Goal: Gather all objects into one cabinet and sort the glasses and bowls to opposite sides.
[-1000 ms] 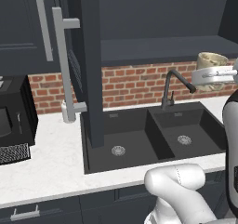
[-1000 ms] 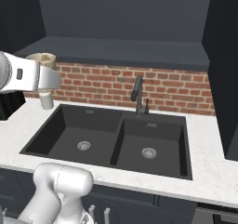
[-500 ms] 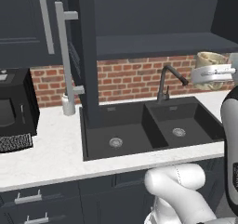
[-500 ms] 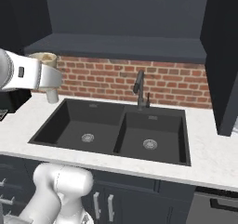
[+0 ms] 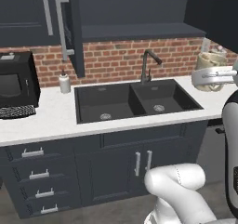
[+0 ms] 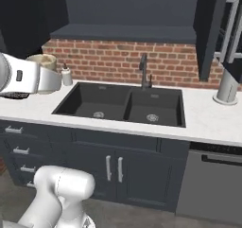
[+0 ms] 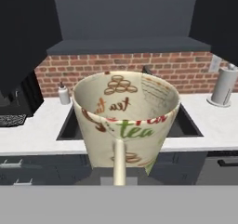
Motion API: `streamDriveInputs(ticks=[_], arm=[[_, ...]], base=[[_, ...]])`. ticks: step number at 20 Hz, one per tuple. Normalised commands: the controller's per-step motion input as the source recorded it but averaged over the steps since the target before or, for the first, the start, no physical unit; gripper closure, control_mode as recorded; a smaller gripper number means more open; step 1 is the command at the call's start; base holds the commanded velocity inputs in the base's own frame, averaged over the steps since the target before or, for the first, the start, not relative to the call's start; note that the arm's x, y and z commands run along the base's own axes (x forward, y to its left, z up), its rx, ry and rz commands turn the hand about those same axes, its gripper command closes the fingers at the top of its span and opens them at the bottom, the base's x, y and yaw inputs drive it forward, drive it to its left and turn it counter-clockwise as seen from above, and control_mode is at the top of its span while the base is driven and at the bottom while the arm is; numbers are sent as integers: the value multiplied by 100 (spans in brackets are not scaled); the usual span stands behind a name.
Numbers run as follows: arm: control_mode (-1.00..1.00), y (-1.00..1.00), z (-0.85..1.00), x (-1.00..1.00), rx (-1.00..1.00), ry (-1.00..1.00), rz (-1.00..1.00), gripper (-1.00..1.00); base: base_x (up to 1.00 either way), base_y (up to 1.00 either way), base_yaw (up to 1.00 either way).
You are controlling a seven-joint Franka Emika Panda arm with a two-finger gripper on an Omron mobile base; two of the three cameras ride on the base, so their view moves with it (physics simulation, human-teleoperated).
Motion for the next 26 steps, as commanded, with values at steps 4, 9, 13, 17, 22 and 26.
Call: streamDriveInputs(ticks=[4,9,13,17,22,26], arm=[[100,0,0,0,0,0,0,100],[100,0,0,0,0,0,0,100],[100,0,0,0,0,0,0,100],[100,0,0,0,0,0,0,100],[100,0,0,0,0,0,0,100],[100,0,0,0,0,0,0,100]], base=[[-44,-69,-7],[-20,-96,-1],[-15,-100,0],[-10,-100,0],[-7,-94,-1],[-4,-89,-2]])
